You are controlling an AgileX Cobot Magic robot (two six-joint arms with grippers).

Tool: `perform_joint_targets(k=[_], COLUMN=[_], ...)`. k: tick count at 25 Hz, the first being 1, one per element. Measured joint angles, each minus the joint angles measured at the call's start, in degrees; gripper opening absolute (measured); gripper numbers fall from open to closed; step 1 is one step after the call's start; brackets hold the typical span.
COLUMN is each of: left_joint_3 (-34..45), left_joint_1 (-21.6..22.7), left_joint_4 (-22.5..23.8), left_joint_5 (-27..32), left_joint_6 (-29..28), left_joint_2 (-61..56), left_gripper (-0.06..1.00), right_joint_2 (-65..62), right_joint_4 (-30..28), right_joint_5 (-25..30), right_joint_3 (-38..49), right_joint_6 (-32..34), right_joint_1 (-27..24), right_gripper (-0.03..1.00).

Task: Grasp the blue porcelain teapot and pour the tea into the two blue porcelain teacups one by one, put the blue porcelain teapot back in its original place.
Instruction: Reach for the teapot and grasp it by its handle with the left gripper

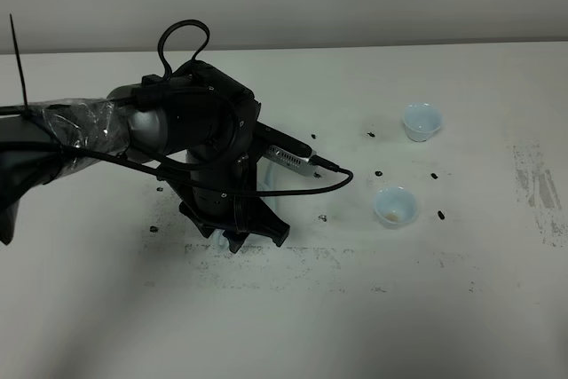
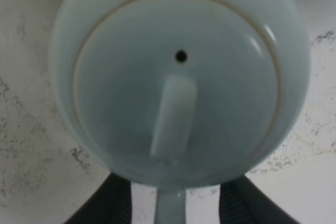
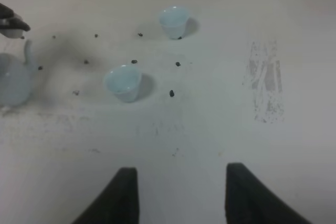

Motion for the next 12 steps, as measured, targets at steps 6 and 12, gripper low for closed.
perform_joint_targets(k=[6, 12], left_joint_3=[0.0, 0.0], left_joint_1=[0.0, 0.0], left_joint_4=[0.0, 0.0], left_joint_5=[0.0, 0.1], left_joint_6=[-0.2, -0.2], left_joint_2=[0.0, 0.0], left_gripper=[0.37, 0.29], right_joint_2=[0.0, 0.0], right_joint_4=[0.0, 0.0], right_joint_5=[0.0, 0.0], right_joint_3=[0.0, 0.0], right_joint_6=[0.0, 0.0], right_joint_1=[0.0, 0.0], right_gripper=[0.41, 0.41])
